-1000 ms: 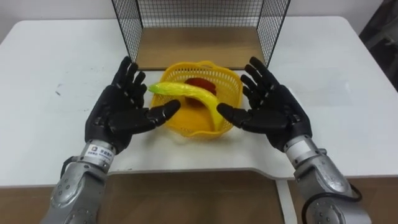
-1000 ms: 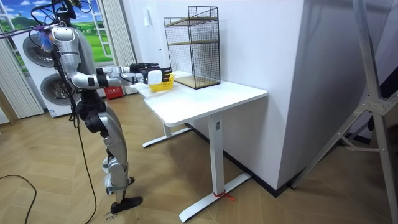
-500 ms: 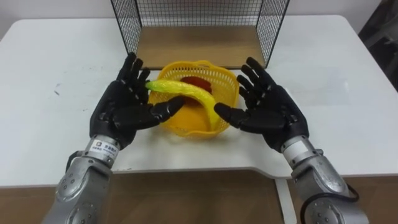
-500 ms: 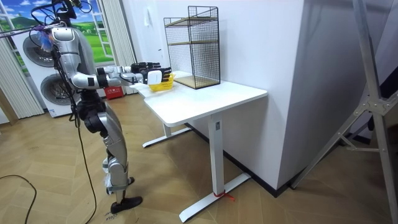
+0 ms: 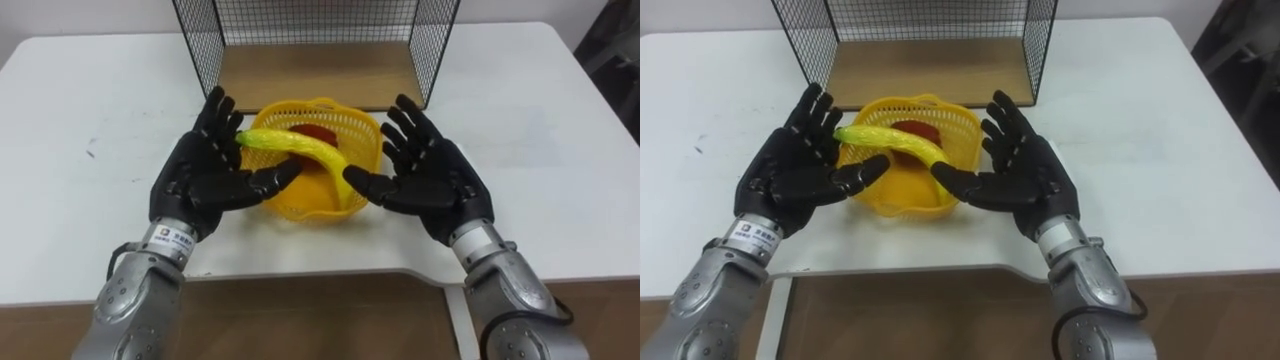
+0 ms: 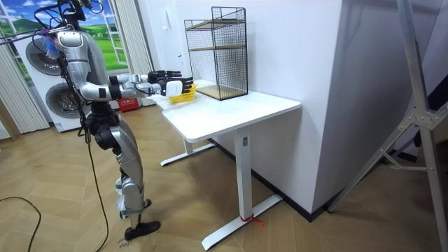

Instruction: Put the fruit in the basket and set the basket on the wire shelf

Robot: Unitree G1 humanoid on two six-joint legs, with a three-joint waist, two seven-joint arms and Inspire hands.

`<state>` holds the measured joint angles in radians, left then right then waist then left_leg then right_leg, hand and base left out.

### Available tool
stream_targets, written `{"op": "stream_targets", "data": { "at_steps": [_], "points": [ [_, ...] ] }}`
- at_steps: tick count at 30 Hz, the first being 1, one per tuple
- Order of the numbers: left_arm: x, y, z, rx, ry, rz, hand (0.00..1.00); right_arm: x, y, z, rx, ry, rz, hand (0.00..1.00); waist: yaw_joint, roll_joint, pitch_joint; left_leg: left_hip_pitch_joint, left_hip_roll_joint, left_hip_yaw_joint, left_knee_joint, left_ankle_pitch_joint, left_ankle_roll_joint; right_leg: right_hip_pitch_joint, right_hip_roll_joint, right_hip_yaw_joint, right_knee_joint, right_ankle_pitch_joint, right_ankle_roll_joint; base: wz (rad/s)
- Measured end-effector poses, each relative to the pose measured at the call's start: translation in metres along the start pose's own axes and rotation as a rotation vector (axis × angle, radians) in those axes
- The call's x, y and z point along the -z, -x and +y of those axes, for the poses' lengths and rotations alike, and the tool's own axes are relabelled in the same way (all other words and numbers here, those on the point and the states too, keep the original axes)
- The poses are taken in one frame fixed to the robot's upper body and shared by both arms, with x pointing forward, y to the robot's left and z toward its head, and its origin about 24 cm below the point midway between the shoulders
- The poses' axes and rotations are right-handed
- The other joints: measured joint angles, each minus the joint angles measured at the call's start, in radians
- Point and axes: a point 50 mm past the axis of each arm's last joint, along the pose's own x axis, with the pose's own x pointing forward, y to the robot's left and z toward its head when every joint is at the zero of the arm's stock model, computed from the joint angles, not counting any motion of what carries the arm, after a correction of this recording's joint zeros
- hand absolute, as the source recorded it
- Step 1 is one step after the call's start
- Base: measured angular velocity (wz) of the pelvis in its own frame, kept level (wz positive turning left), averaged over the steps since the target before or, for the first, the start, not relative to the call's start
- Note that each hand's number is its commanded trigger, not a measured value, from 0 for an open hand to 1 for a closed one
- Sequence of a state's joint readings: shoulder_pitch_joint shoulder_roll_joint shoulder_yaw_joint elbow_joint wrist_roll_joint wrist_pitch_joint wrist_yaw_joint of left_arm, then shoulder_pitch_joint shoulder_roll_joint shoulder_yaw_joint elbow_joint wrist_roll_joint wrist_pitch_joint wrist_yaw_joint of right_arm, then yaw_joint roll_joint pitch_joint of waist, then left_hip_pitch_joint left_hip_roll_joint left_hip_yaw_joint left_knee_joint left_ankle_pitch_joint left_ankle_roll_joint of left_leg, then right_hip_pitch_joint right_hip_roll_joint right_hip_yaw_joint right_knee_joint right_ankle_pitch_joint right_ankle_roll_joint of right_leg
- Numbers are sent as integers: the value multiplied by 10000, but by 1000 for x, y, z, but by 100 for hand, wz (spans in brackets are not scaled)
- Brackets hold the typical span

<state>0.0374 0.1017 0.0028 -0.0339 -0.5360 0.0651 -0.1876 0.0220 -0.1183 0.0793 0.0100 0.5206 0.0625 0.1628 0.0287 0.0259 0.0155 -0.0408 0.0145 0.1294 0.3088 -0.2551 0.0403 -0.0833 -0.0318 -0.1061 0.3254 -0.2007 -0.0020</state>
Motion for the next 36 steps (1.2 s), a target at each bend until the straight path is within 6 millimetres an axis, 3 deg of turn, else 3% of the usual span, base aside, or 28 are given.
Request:
{"op": "stream_targets", "data": {
  "at_steps": [4, 17, 21, 36],
  "points": [
    [3, -1, 1, -33, 19, 96, 0, 2, 0, -1, 62, -17, 6, 0, -1, 129, -64, 10, 2, 1, -13, 0, 0, 0, 1, 1, 8, 1, -2, 0],
    [2, -1, 1, -28, 7, 43, 0, 2, 0, 0, 18, -19, -46, 0, -3, 115, -23, 11, 5, 4, -37, 4, -8, -4, 6, 0, 9, 1, -2, 0],
    [3, 0, 1, -62, -8, -28, 0, 1, 0, 0, 19, -23, -133, 0, -4, 91, 35, -6, 8, 2, -45, 4, -8, -15, 9, -2, 9, 1, -3, 0],
    [5, 0, 2, -142, -89, 5, 0, 6, -1, -2, 369, -455, -231, 0, -43, 78, 31, 2, 2, 14, -7, 4, -8, -18, -9, -4, 28, 1, -2, 0]
  ]
}}
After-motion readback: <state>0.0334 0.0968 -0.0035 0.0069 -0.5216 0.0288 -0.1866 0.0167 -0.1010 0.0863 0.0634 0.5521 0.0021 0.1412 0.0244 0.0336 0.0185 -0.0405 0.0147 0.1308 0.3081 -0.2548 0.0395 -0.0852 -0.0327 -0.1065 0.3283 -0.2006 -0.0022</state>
